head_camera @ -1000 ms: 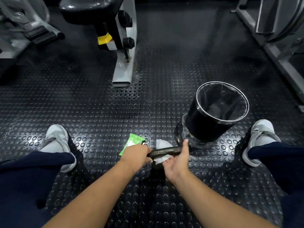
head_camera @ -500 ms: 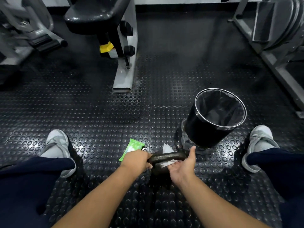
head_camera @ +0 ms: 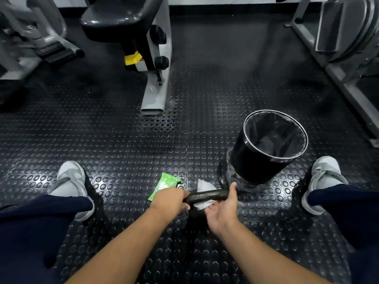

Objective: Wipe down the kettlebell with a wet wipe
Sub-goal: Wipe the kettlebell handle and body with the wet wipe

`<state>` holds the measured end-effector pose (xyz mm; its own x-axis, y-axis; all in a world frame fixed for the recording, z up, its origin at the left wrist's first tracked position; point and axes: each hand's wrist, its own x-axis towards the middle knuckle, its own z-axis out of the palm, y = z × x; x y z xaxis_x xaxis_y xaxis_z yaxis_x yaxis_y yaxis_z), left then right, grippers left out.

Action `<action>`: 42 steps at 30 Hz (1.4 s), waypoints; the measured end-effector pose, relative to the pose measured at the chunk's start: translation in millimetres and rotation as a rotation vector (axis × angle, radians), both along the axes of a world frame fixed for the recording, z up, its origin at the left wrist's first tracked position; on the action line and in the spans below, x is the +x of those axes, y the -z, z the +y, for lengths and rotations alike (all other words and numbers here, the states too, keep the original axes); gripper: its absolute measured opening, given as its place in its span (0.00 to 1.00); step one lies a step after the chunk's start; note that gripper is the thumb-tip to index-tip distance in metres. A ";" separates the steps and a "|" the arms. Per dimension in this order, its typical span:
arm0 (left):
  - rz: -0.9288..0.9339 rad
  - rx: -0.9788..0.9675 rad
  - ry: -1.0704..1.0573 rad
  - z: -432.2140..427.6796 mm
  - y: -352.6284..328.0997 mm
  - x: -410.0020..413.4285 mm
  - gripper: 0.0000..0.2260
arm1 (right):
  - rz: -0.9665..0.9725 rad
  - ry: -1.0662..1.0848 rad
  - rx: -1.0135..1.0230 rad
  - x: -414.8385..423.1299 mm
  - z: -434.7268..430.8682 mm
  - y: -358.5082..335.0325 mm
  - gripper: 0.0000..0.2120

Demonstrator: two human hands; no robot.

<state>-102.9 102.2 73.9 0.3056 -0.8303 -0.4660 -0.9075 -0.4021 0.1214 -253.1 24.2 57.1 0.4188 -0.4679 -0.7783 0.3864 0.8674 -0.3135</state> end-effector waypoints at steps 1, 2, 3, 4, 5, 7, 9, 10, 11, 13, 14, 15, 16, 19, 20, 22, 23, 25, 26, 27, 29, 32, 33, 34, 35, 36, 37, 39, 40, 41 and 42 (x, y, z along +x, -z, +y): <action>-0.008 -0.008 0.006 0.7 0.6 0.0 0.11 | -0.015 -0.061 -0.009 1.3 6.7 -1.9 0.43; -0.018 -0.015 0.011 0.5 0.5 0.1 0.11 | -0.032 -0.111 -0.012 2.0 12.0 -2.6 0.44; -0.025 -0.015 0.015 0.2 0.1 -0.2 0.11 | -0.047 -0.135 -0.009 1.9 14.9 -1.9 0.44; -0.026 -0.009 0.018 -0.3 -0.2 -0.1 0.11 | -0.054 -0.139 -0.008 1.1 14.8 -0.8 0.44; -0.021 0.000 0.019 -0.9 -0.1 0.1 0.11 | -0.055 -0.128 -0.010 0.0 12.4 -0.3 0.44; -0.006 0.013 0.012 -1.0 1.0 0.6 0.11 | -0.025 -0.059 -0.008 -2.4 3.6 -0.3 0.45; 0.011 0.022 0.002 -0.7 2.2 1.1 0.11 | 0.012 0.073 0.012 -4.5 -5.7 0.0 0.45; 0.014 0.026 0.002 -0.8 3.3 1.5 0.11 | 0.030 0.116 0.016 -4.6 -8.1 -0.1 0.45; 0.015 0.027 0.003 -0.7 4.0 1.5 0.10 | 0.041 0.130 0.012 -3.2 -7.5 -1.1 0.44; 0.013 0.019 0.001 -0.3 4.0 1.6 0.09 | 0.044 0.075 -0.004 3.2 2.2 -3.8 0.43; 0.008 0.013 0.006 -0.8 4.0 1.3 0.09 | 0.038 0.016 -0.015 5.6 9.4 -3.4 0.43; -0.003 0.008 0.012 -0.9 3.9 1.4 0.09 | 0.026 -0.048 -0.025 8.0 15.7 -3.1 0.43; -0.012 0.005 0.016 -0.5 3.9 1.5 0.10 | 0.017 -0.089 -0.024 9.1 19.6 -2.5 0.43; -0.005 0.007 0.010 -0.1 2.2 1.2 0.11 | 0.023 -0.032 0.012 6.2 14.3 -1.5 0.45; 0.002 0.009 0.008 -0.5 2.2 0.8 0.11 | 0.037 0.029 0.021 3.7 8.3 -2.6 0.45; 0.019 0.012 -0.003 -0.3 2.3 1.1 0.10 | 0.048 0.155 0.037 1.0 -2.4 -4.2 0.45; 0.020 0.012 -0.006 -0.2 2.6 1.1 0.10 | 0.055 0.185 0.041 2.0 -3.2 -5.7 0.44; 0.011 0.009 -0.005 -0.2 2.8 0.9 0.10 | 0.065 0.124 0.020 8.3 4.6 -7.3 0.42; 0.002 0.006 -0.001 0.2 2.7 1.1 0.11 | 0.060 0.053 0.010 11.5 12.4 -6.2 0.42; -0.008 0.000 0.003 0.4 2.6 0.8 0.11 | 0.053 -0.009 0.004 13.2 20.0 -5.4 0.43; -0.017 -0.010 0.005 0.3 1.7 0.3 0.11 | 0.036 -0.056 0.014 13.9 25.0 -1.6 0.45; -0.002 -0.001 -0.004 -0.1 0.4 0.5 0.12 | 0.028 0.023 0.023 9.4 13.4 -2.5 0.45; 0.007 0.007 -0.011 0.1 -0.2 0.1 0.11 | 0.040 0.082 0.029 8.2 7.3 -4.2 0.44; 0.021 0.016 -0.021 0.2 -0.8 -0.3 0.11 | 0.063 0.148 0.036 6.7 1.8 -4.0 0.44; 0.031 0.023 -0.029 0.2 -1.2 -0.2 0.11 | 0.088 0.204 0.040 6.2 -1.6 -6.0 0.43; 0.035 0.028 -0.032 0.2 -1.4 -0.6 0.10 | 0.112 0.233 0.038 6.2 -2.9 -6.6 0.42; 0.032 0.028 -0.034 0.8 -1.0 -0.6 0.10 | 0.124 0.223 0.029 8.1 -0.3 -8.5 0.41; 0.009 0.015 -0.024 1.0 0.4 -0.1 0.10 | 0.109 0.088 0.013 13.0 12.4 -6.1 0.40; -0.006 0.006 -0.013 1.1 0.6 0.0 0.10 | 0.094 -0.005 0.010 14.0 20.6 -4.8 0.40; -0.018 -0.003 -0.002 0.8 0.1 -0.1 0.11 | 0.074 -0.070 0.012 14.5 25.5 -4.3 0.41; -0.022 -0.008 0.005 0.2 -0.8 -0.1 0.11 | 0.058 -0.091 0.015 14.0 25.4 -2.7 0.42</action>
<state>-103.0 102.4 74.6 0.3111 -0.8356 -0.4527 -0.9120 -0.3964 0.1050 -239.1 49.7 59.8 0.4133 -0.4181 -0.8089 0.2877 0.9028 -0.3196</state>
